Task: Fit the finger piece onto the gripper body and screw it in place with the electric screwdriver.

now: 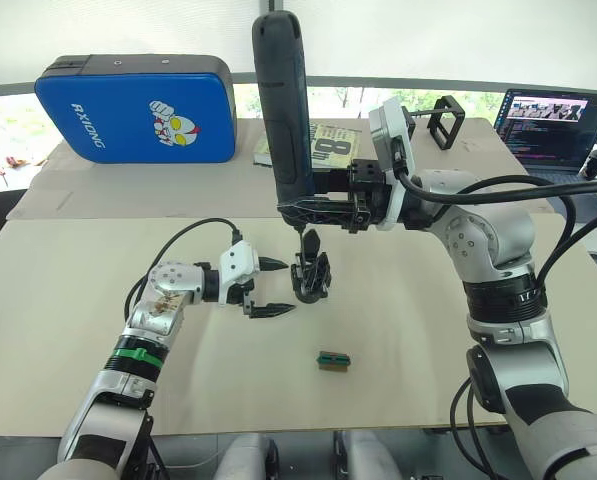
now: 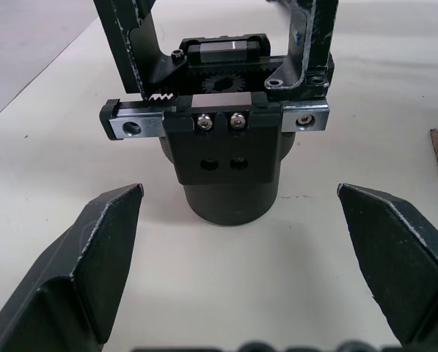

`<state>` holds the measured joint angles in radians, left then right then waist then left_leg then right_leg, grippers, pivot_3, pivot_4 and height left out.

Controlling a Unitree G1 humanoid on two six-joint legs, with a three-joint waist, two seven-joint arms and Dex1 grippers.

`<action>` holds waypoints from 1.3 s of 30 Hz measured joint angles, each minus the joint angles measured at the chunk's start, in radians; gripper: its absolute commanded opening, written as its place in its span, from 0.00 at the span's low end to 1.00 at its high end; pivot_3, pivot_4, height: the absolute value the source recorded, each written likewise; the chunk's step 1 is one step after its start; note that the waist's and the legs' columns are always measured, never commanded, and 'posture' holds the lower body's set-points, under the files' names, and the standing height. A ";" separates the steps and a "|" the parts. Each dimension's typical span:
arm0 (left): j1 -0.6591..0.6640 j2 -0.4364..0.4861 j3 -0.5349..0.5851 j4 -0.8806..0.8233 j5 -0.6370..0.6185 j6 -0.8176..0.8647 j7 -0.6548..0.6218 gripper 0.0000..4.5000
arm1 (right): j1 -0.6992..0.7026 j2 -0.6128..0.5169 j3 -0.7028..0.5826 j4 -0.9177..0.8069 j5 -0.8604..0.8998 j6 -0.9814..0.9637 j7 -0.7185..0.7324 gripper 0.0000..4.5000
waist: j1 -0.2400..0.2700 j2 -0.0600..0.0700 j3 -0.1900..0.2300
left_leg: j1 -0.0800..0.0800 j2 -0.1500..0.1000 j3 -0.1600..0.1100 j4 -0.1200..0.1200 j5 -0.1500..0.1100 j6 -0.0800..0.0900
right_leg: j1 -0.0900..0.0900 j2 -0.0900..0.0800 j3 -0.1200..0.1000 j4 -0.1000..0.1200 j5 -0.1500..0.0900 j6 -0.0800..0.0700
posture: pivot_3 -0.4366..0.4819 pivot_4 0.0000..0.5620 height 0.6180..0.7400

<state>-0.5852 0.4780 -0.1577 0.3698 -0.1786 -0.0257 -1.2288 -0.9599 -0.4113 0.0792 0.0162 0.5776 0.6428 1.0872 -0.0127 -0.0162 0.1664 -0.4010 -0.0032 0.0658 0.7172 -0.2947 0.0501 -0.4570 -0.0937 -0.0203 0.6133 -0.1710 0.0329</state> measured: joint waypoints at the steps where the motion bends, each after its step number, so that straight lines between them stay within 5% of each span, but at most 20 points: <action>1: 0.000 0.000 0.000 0.000 0.001 0.000 0.000 1.00 | 0.000 0.000 0.000 0.000 0.000 0.000 -0.001 0.42 | 0.000 0.000 0.000 | 0.000 0.000 0.000 0.000 0.000 0.000 | 0.000 0.000 0.000 0.000 0.000 0.000 | 0.48 0.27 1.00; 39: 0.000 0.000 0.000 -0.001 0.012 0.000 0.002 1.00 | 0.030 0.011 0.008 0.000 -0.006 -0.001 -0.002 0.42 | 0.000 0.000 0.000 | 0.000 0.000 0.000 0.000 0.000 0.000 | 0.000 0.000 0.000 0.000 0.000 0.000 | 0.48 0.27 1.00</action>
<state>-0.5851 0.4781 -0.1576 0.3688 -0.1664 -0.0253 -1.2267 -0.9296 -0.4002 0.0868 0.0164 0.5714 0.6421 1.0851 -0.0128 -0.0162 0.1664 -0.4009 -0.0032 0.0658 0.7173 -0.2946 0.0501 -0.4570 -0.0937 -0.0203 0.6133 -0.1710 0.0330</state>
